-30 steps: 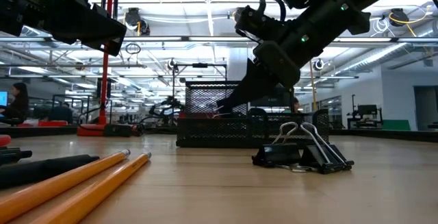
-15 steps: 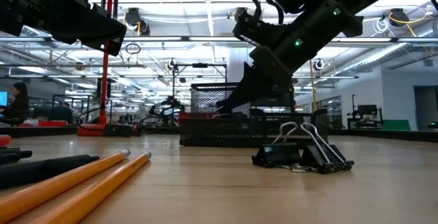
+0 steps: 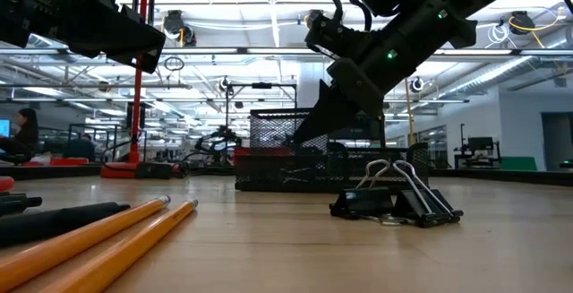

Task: Pick and place office supplies into organizer
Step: Put the black binder clip into the black desk organizer, then adjust the black desk organizer

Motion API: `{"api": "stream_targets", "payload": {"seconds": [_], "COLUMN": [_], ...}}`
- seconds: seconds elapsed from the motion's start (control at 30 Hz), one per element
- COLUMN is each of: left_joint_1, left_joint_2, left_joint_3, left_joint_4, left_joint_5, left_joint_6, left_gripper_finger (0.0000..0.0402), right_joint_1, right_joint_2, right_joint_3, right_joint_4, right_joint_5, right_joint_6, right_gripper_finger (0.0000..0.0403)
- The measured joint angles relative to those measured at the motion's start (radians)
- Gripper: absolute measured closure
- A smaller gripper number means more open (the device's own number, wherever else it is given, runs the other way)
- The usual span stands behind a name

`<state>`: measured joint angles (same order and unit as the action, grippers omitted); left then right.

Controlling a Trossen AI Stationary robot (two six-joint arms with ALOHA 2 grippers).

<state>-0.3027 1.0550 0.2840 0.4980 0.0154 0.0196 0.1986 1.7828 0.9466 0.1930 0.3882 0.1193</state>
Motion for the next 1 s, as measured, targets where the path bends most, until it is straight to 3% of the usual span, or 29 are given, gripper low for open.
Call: {"api": "stream_targets", "payload": {"seconds": [0.4,0.47,0.63,0.7,0.9,1.0], "left_joint_1": [0.000,0.000,0.000,0.000,0.000,0.000], "left_joint_2": [0.000,0.000,0.000,0.000,0.000,0.000], "left_joint_3": [0.000,0.000,0.000,0.000,0.000,0.000], "left_joint_4": [-0.004,-0.004,-0.005,-0.005,-0.010,-0.010], "left_joint_5": [0.000,0.000,0.000,0.000,0.000,0.000], "left_joint_6": [-0.001,-0.001,-0.001,-0.001,0.005,0.006], "left_gripper_finger": [0.0355,0.0355,0.0355,0.0355,0.0355,0.0355], "right_joint_1": [0.076,0.093,0.100,0.069,-0.066,-0.112], "right_joint_2": [-0.091,-0.126,-0.225,-0.262,-0.295,-0.279], "right_joint_3": [-0.001,-0.001,-0.001,-0.001,-0.009,-0.041], "right_joint_4": [0.090,0.085,0.050,0.002,-0.165,-0.160], "right_joint_5": [0.010,0.081,0.428,0.470,0.246,0.229], "right_joint_6": [-0.121,-0.165,-0.316,-0.336,-0.173,-0.151], "right_gripper_finger": [0.0310,0.0317,0.0371,0.0394,0.0401,0.0401]}}
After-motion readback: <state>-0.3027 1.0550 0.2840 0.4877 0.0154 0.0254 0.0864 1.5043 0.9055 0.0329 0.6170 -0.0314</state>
